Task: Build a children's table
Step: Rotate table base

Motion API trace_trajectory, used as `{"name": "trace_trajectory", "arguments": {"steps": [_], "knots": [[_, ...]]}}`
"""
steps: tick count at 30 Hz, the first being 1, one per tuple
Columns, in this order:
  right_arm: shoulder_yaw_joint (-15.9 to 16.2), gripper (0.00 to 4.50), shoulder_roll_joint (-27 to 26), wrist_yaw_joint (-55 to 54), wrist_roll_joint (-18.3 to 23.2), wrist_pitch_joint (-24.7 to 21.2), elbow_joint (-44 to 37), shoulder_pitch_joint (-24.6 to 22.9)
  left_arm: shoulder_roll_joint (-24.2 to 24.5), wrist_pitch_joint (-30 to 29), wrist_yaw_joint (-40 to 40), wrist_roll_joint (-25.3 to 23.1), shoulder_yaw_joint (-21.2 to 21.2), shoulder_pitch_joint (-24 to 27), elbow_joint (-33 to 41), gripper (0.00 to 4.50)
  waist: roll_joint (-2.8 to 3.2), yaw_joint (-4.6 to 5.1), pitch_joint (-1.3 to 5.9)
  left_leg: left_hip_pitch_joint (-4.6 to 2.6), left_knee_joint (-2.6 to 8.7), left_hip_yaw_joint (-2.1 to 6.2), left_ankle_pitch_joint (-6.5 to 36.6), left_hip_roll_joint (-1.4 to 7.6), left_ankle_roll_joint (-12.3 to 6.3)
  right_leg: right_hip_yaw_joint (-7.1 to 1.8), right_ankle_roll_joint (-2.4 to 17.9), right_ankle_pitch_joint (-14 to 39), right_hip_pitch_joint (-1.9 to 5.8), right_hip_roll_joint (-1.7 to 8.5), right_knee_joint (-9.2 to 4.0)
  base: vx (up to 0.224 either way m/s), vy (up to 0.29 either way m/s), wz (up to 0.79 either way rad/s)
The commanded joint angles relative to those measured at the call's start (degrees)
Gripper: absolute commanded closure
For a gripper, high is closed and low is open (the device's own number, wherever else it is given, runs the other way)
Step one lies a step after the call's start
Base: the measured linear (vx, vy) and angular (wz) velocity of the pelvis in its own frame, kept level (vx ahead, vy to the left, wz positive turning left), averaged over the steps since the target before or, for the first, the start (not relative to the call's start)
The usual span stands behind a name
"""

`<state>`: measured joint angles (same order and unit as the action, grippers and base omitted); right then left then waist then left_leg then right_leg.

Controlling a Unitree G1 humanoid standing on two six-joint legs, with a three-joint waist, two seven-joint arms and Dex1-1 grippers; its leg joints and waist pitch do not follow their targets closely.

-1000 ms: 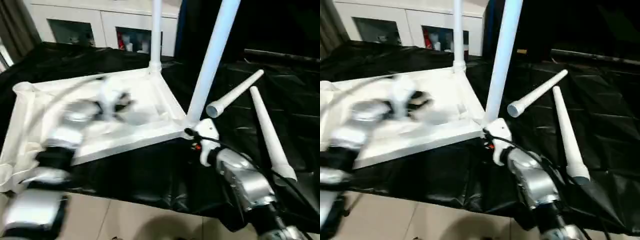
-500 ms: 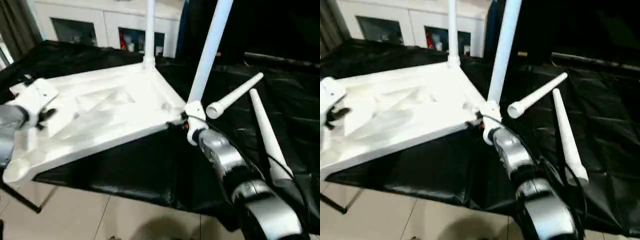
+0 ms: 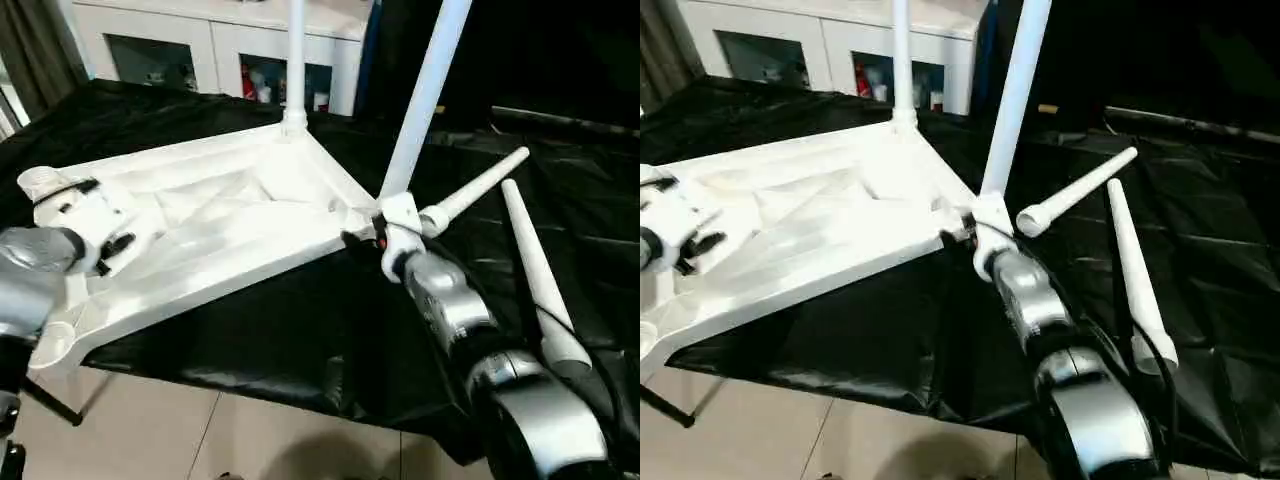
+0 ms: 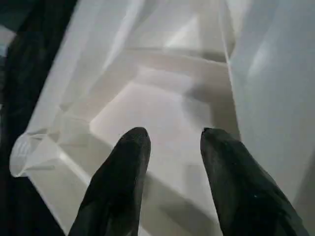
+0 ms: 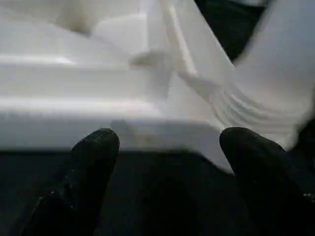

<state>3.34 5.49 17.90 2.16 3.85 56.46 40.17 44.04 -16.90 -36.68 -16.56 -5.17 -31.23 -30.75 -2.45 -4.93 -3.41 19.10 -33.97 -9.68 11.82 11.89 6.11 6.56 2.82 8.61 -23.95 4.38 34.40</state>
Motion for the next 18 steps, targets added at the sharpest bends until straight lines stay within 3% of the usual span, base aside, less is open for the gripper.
{"name": "trace_trajectory", "arguments": {"steps": [1,2,4,5,6,8,14,16,18], "knots": [[0.68,0.65,0.82,0.22,-0.72,-1.12,-3.27,-0.54,0.54,1.29,-0.81,-1.63,-1.37,-1.22,-1.77,2.48,1.93,0.23,4.2,0.25,4.17,0.25,9.36,1.04,0.1,-3.74,9.96,11.08,3.73,3.79,-3.02,0.0,0.0,0.0],[0.88,0.65,1.02,0.23,-0.9,-1.72,-4.17,-1.17,0.77,1.84,-1.04,-2.25,-1.93,-1.45,-2.65,2.48,1.83,0.29,4.27,0.34,4.17,0.3,9.24,1.03,0.11,-3.75,9.97,10.94,3.92,3.88,-2.89,0.0,0.0,0.0],[1.04,0.65,1.4,0.21,-1.11,-2.76,-6.36,-3.23,1.28,2.53,-0.32,-3.85,-3.02,-2.4,-4.81,2.48,2.3,0.45,4.05,0.26,4.26,0.4,11.06,1.04,0.27,-3.71,9.13,13.73,3.81,3.93,-3.47,0.0,0.0,0.0],[0.74,0.65,1.32,0.21,-0.97,-2.89,-6.7,-3.64,1.38,2.58,-0.49,-3.85,-3.39,-2.74,-5.55,2.48,2.1,0.58,4.11,0.19,4.25,0.43,11.53,1.02,0.41,-3.74,9.09,14.86,3.84,3.97,-3.49,0.0,0.0,0.0],[0.54,0.65,1.13,0.15,-1.08,-2.8,-6.86,-4.03,1.48,3.44,-0.28,-3.91,-3.99,-3.36,-7.05,2.48,2.79,0.47,4.08,0.05,4.17,0.45,11.64,0.96,0.43,-3.78,9.24,14.99,3.65,3.99,-3.59,0.0,0.0,0.0],[0.66,0.65,0.8,-0.22,-1.5,-2.41,-6.31,-4.06,1.52,4.32,-0.47,-4.12,-4.83,-4.11,-8.95,2.48,2.49,0.57,4.07,0.03,4.24,0.48,12.14,1.03,0.51,-3.75,9.62,14.47,3.61,3.89,-3.58,0.0,0.0,0.0],[0.41,0.65,-0.4,-1.19,-1.0,-3.43,-5.02,-2.59,0.85,5.31,-2.02,-4.29,-5.43,-4.56,-11.53,2.48,2.54,0.66,4.03,0.06,4.25,0.49,11.6,1.17,0.55,-3.83,10.49,13.71,3.65,4.03,-3.4,0.0,0.0,0.0],[0.95,0.65,-0.99,-0.79,-1.3,-4.06,-3.79,-2.08,0.09,4.14,-5.9,-2.36,-5.23,-3.56,-10.15,2.48,2.17,0.67,4.0,0.06,4.27,0.43,11.34,1.28,0.55,-3.9,10.85,13.32,3.62,4.13,-3.29,0.0,0.0,0.0],[1.68,0.65,-1.55,-0.34,-1.89,-4.75,-2.85,-1.87,-0.4,3.06,-9.51,-0.2,-5.06,-2.89,-8.86,2.48,2.21,0.65,3.95,0.09,4.31,0.45,11.28,1.33,0.63,-3.95,11.11,13.93,3.65,4.34,-3.33,0.0,0.0,0.0]]}}
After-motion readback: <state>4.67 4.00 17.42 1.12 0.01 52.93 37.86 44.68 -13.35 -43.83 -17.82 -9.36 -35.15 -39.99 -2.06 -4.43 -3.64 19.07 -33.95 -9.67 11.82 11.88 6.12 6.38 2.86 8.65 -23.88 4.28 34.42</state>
